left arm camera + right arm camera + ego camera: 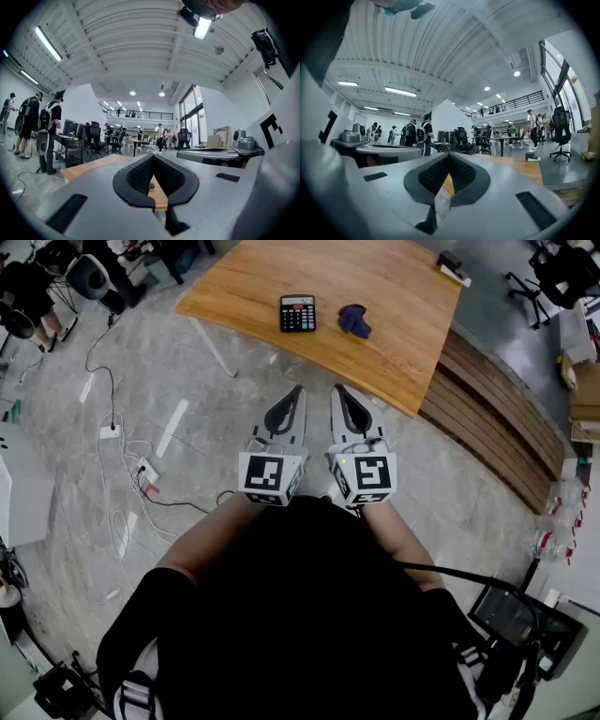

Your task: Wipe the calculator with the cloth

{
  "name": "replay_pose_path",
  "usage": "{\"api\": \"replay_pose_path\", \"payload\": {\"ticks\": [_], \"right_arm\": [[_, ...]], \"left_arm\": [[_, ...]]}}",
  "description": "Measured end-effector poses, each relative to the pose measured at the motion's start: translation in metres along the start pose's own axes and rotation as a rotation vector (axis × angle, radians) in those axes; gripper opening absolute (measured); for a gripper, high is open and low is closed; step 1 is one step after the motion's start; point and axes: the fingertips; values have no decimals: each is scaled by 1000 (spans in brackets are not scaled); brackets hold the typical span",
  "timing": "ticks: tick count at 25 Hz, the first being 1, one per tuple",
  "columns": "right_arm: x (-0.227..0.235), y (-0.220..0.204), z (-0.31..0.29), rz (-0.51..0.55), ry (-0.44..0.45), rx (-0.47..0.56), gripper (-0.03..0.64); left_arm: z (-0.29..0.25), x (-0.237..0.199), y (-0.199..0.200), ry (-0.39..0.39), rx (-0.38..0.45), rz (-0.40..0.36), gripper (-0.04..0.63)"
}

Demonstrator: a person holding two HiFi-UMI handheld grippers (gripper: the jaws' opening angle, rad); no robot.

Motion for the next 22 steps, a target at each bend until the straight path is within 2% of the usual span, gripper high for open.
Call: {"api": "replay_pose_path", "payload": {"ticks": [14, 22], "right_arm": [[17, -10, -6, -1, 13, -6, 14], [50, -4, 4, -41, 17, 38, 14]], "left_arm": [[-20, 6, -7, 2, -16, -24, 6], [-30, 25, -10, 74, -10, -8, 6]]}}
Point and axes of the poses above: the fingertips, and each gripper's own axes: z backward along the fingers, x to its right, y out of its top, and after that the axes turned 4 degrees about x, right-handed
